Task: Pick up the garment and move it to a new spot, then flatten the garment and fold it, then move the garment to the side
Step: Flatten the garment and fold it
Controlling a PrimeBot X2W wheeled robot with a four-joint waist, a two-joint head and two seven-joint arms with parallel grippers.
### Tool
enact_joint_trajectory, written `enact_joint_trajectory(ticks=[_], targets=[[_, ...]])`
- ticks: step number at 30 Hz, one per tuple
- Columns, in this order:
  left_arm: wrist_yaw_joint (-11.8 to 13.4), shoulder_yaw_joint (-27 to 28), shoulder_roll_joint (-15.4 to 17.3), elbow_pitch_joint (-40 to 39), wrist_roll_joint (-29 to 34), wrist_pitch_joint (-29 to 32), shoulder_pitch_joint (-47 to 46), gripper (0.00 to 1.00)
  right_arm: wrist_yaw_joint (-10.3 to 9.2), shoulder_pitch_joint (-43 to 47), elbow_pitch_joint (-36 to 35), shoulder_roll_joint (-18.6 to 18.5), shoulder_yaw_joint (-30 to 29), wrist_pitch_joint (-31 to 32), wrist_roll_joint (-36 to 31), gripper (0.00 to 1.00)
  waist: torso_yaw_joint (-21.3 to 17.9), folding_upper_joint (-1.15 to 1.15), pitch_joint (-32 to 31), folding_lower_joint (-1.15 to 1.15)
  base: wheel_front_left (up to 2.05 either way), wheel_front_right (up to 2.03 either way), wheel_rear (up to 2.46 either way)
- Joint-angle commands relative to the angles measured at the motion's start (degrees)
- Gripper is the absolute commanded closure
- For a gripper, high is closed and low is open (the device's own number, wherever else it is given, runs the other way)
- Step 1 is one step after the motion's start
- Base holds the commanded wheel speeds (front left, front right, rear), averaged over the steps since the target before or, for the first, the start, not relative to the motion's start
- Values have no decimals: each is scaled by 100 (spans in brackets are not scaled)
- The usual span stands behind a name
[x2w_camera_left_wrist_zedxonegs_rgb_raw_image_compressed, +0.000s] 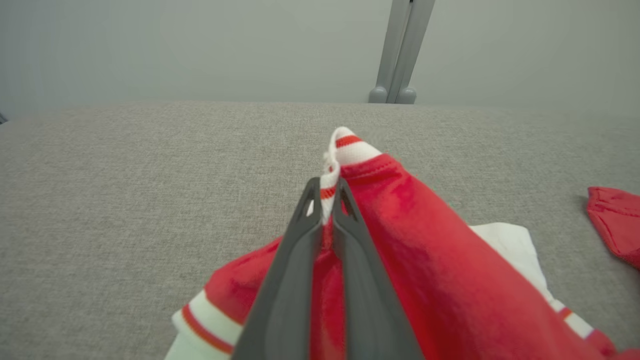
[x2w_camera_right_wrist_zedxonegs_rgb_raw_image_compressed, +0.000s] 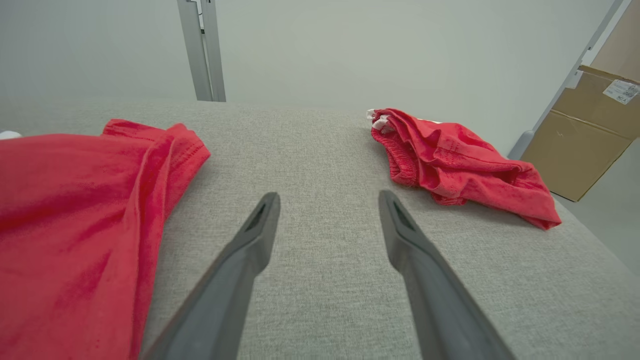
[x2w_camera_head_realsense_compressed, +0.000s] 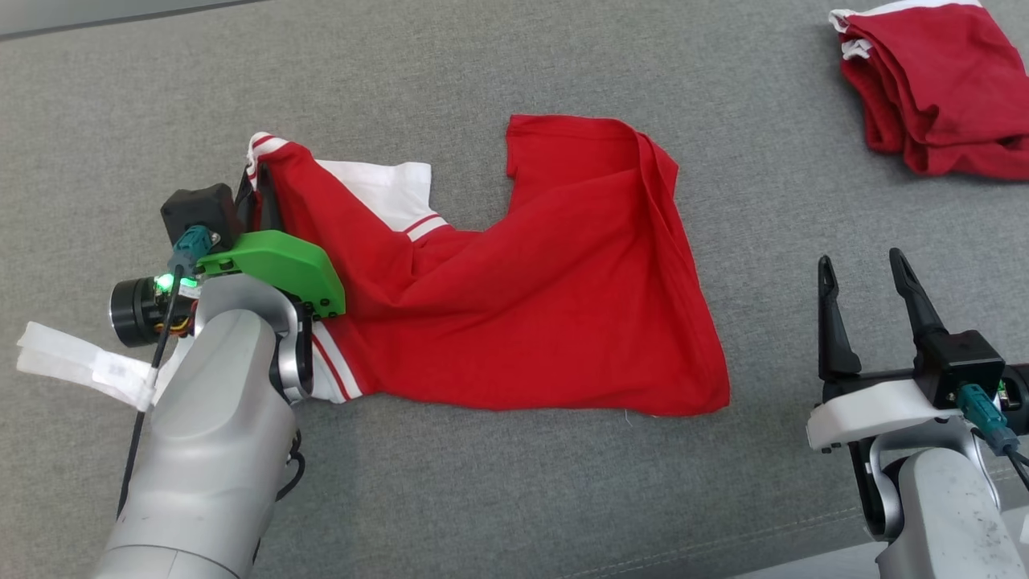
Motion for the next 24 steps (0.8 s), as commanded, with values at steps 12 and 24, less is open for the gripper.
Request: enact_joint_trajectory(ticks=[12,24], targets=[[-362,654,51,-1074,407,-42,631,0,-11,151,205,-11,-282,-18,43,0,511,0,-586,0,0,0,0],[-459,792,-242,-2524,722,-36,2285,0,-11,38,678,-25,324,626,196,0,1179,0,-1110,0,0,0,0]])
